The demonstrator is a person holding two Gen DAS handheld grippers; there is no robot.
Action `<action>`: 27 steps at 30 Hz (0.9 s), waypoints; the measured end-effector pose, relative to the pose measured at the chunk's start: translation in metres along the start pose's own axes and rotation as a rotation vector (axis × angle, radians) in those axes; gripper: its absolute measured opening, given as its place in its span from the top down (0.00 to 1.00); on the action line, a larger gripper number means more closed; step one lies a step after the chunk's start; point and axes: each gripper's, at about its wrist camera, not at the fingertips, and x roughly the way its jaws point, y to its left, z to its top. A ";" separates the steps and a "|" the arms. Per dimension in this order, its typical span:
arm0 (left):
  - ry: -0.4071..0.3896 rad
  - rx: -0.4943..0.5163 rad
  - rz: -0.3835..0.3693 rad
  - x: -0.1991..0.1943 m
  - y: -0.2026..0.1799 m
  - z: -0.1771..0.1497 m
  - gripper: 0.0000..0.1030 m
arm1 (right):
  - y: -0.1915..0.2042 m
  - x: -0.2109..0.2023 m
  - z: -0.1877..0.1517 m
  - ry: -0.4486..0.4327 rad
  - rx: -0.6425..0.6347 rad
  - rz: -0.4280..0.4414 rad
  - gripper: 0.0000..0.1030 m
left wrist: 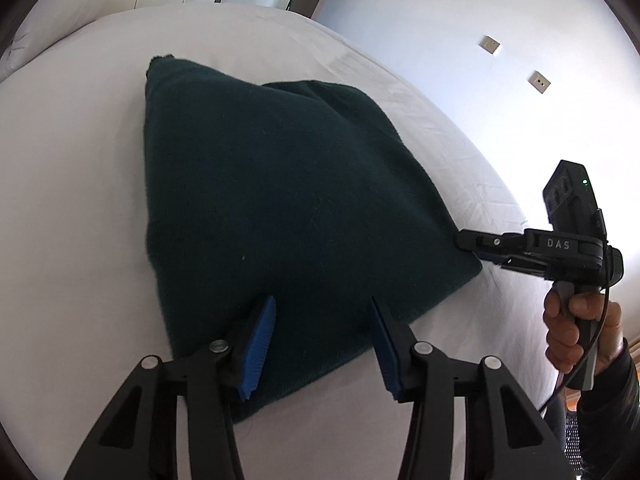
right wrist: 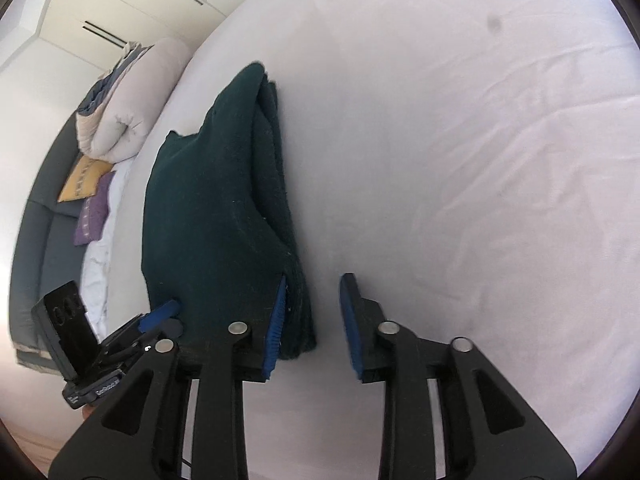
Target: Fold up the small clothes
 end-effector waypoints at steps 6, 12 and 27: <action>-0.107 -0.033 0.022 -0.033 0.016 0.034 0.47 | 0.014 -0.051 0.012 -0.118 -0.054 -0.062 0.73; -0.135 -0.012 0.104 -0.011 0.023 0.089 0.47 | 0.066 -0.035 0.049 -0.147 -0.157 0.081 0.73; -0.102 -0.003 0.166 0.053 0.038 0.094 0.46 | 0.052 0.057 0.083 -0.090 -0.143 0.065 0.79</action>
